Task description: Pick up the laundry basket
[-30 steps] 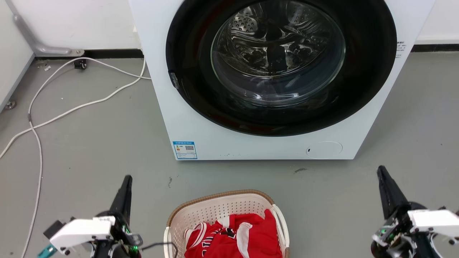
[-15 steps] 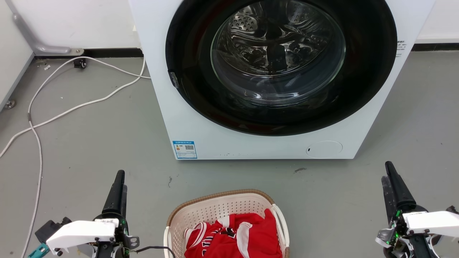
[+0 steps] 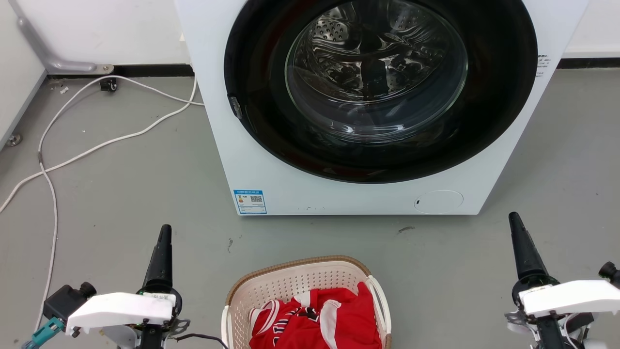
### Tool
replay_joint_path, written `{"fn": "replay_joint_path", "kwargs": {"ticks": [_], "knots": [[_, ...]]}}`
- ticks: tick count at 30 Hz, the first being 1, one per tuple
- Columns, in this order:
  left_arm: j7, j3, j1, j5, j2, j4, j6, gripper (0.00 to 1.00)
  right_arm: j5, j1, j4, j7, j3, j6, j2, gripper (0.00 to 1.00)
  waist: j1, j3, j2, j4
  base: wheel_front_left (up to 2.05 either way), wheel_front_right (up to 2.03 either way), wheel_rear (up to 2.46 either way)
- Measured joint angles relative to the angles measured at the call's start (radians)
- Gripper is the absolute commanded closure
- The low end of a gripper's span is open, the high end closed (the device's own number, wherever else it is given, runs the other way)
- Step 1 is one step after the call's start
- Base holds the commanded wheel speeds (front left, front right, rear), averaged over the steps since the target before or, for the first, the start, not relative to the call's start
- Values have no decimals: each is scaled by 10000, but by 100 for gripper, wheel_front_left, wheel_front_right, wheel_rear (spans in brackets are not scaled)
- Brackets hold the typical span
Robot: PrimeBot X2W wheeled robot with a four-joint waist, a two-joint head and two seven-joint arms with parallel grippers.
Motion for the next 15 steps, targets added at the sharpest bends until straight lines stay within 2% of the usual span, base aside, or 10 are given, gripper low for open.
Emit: {"fn": "replay_joint_path", "kwargs": {"ticks": [15], "knots": [[-531, -242, 180, 2591, 6, -443, 178, 0, -2966, 188, -483, -533, 242, 0, 0, 0, 0, -1, 0, 31, 0, 0, 0]]}}
